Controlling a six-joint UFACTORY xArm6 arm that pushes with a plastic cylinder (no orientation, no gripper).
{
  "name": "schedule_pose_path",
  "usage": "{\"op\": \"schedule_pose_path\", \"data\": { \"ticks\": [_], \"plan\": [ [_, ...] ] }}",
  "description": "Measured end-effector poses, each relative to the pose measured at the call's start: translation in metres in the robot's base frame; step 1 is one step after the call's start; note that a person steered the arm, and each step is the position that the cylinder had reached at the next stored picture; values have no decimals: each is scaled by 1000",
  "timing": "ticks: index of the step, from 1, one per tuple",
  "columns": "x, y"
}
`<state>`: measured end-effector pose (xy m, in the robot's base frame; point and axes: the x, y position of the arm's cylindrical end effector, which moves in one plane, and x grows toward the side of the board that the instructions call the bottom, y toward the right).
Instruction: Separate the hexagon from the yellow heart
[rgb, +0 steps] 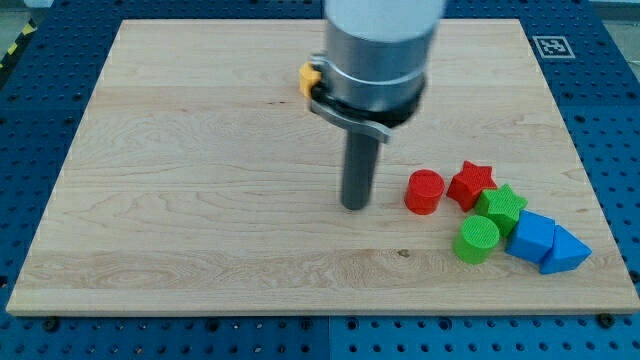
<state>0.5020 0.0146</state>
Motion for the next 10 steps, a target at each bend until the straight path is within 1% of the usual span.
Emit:
{"op": "schedule_pose_path", "data": {
  "ticks": [1,2,3,4,5,6,8,9,10],
  "plan": [
    [-47,-67],
    [-114,-127],
    [-177,-130],
    [-200,-82],
    [-200,-33],
    [-200,-4],
    [-188,-10],
    [-167,-15],
    [-137,-16]
  ]
}}
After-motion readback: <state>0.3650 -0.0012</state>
